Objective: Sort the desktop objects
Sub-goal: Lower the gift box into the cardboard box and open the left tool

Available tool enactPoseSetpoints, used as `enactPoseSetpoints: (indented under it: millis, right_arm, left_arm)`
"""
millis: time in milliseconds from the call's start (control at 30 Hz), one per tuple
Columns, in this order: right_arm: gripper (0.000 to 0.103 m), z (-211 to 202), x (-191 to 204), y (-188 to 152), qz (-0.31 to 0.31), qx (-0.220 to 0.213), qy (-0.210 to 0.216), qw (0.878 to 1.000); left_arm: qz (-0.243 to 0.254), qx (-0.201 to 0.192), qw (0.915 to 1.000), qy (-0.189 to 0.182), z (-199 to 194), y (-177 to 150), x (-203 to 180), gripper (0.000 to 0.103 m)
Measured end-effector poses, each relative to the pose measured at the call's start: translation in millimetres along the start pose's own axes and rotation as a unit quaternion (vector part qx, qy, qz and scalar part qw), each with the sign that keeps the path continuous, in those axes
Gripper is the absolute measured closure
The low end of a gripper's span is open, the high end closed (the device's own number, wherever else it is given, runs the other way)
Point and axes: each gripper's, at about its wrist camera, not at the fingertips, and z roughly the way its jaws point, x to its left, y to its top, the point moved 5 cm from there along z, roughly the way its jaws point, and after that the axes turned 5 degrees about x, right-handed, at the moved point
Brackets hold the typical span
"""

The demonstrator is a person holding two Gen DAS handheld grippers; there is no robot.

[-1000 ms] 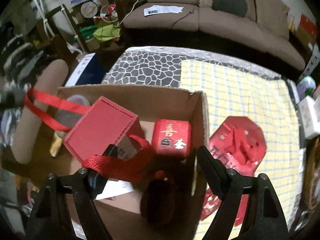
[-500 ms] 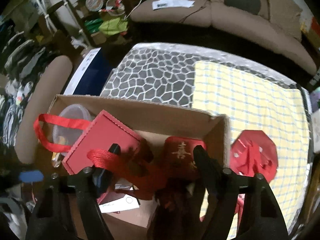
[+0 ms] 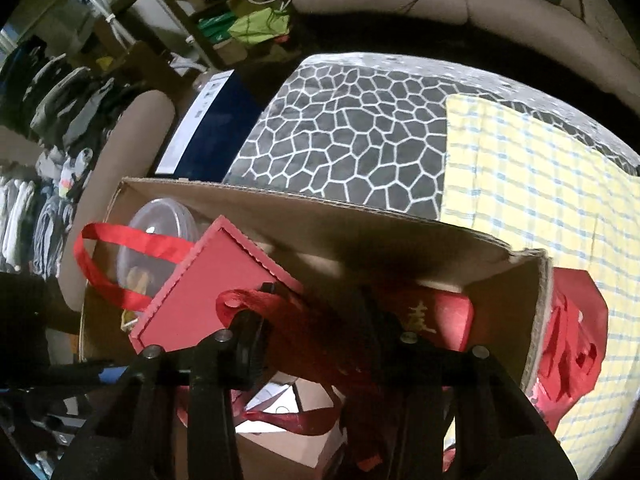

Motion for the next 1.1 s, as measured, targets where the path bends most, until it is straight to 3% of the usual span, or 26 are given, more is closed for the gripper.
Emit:
enactPoseSetpoints:
  millis: [67,233,367,733,900,1100]
  right_arm:
    - [0.061,1,0,1,0.001,-0.001,0.004,1.0]
    - [0.055,4,-3,5,0.008,0.001,0.01,1.0]
    - [0.052,8,1,1,0.011,0.017,0.051,0.998]
    - [0.051,-27,22,-30,-0.016,0.005,0.043,0.999]
    - [0.051,-50,30,-43,-0.009,-0.001,0.049,0.999]
    - [0.051,-60,26,-63,-0.003,-0.018,0.03,0.999]
  left_arm:
    - [-0.007,0.004,0.9998,0.017,4,4,3,0.014]
    - [-0.027,0.005,0.9996,0.004,10,7,7,0.011]
    - [-0.028,0.002,0.9996,-0.006,13,8,10,0.011]
    - [0.018,-0.022,0.9995,0.013,2,2,-11,0.011]
    - [0.026,-0.036,0.999,-0.001,-9,1,-26,0.011]
    - [0.068,-0.042,0.9966,0.022,-5,9,-48,0.011]
